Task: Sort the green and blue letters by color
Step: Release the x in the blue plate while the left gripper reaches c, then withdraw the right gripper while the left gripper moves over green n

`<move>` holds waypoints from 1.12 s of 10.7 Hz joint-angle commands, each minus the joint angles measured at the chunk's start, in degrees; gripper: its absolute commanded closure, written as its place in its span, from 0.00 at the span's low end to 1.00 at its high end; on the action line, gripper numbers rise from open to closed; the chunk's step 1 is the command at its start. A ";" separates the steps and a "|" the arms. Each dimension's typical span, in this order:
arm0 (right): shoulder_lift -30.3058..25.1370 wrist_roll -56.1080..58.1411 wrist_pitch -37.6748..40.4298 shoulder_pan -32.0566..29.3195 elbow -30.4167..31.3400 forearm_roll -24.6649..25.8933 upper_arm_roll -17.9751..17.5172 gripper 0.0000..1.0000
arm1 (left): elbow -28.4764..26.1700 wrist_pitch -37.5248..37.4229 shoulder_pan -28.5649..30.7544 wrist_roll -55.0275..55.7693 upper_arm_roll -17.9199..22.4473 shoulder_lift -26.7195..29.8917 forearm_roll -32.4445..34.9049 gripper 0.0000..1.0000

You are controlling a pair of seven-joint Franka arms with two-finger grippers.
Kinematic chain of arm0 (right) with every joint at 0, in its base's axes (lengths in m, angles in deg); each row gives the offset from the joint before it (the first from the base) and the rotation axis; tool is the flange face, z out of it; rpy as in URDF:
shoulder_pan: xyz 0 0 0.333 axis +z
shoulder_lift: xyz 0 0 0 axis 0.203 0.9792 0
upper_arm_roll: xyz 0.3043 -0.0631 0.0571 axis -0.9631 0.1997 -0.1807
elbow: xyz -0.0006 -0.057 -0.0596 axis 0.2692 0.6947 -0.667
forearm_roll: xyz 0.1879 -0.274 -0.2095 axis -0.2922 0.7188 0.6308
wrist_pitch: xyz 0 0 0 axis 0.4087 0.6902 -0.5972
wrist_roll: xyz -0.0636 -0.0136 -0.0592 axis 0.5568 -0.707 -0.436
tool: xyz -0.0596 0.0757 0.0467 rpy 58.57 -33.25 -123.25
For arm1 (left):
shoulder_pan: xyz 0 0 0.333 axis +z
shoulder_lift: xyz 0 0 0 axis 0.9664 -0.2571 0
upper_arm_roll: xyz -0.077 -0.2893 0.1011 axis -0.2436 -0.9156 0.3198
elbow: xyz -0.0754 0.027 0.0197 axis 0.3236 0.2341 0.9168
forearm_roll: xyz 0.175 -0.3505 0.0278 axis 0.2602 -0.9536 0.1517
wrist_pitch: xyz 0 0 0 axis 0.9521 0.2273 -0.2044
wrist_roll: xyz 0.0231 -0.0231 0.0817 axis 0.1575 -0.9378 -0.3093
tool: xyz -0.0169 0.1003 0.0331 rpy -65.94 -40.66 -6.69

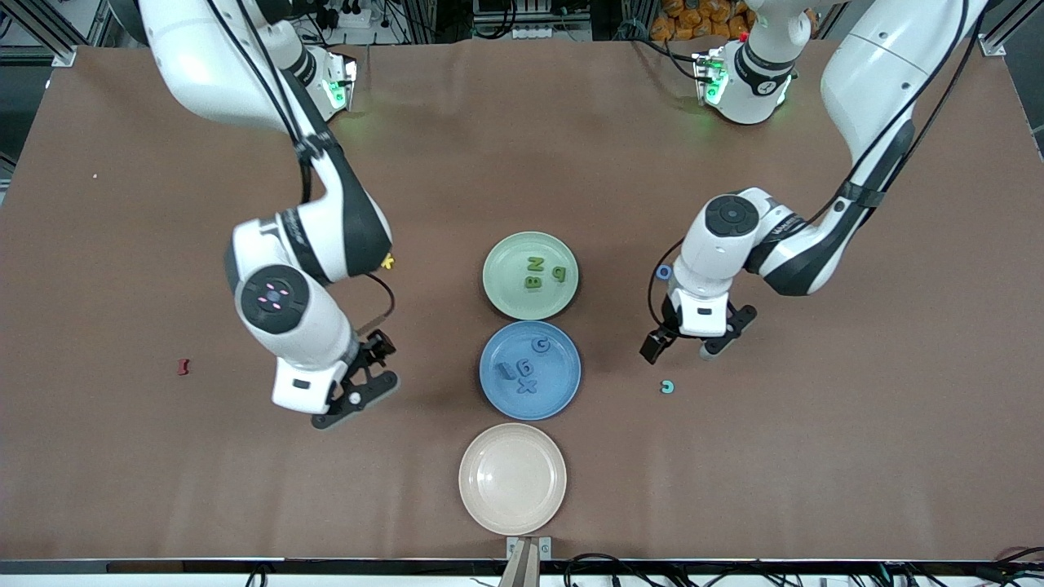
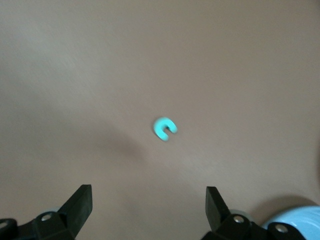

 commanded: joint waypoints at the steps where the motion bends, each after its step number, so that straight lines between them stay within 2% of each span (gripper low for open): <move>1: -10.49 9.35 2.06 -3.91 8.00 -1.64 -0.52 0.00 | -3.25 -2.76 3.75 -7.61 -0.53 1.80 0.83 0.00; 2: -11.99 11.56 1.97 -4.80 8.98 -1.64 -0.61 0.00 | -4.48 -3.47 4.63 -7.20 -0.53 1.98 0.74 0.00; 5: -15.15 12.55 1.88 -4.81 11.00 -1.64 -0.52 0.00 | -9.92 -3.74 6.13 5.50 -1.14 3.12 0.65 0.00; 8: -17.18 11.77 2.92 -2.35 11.37 1.69 -0.61 0.00 | -12.05 -6.01 6.22 9.06 -3.95 4.61 0.65 0.00; 10: -19.03 5.47 8.18 -0.07 10.58 1.79 -0.78 0.00 | -12.05 -7.43 6.48 8.54 -5.01 5.67 0.65 0.00; 12: -20.43 5.08 15.46 0.81 8.30 1.00 -1.05 0.00 | -12.66 -7.43 8.14 8.62 -5.80 6.11 0.65 0.00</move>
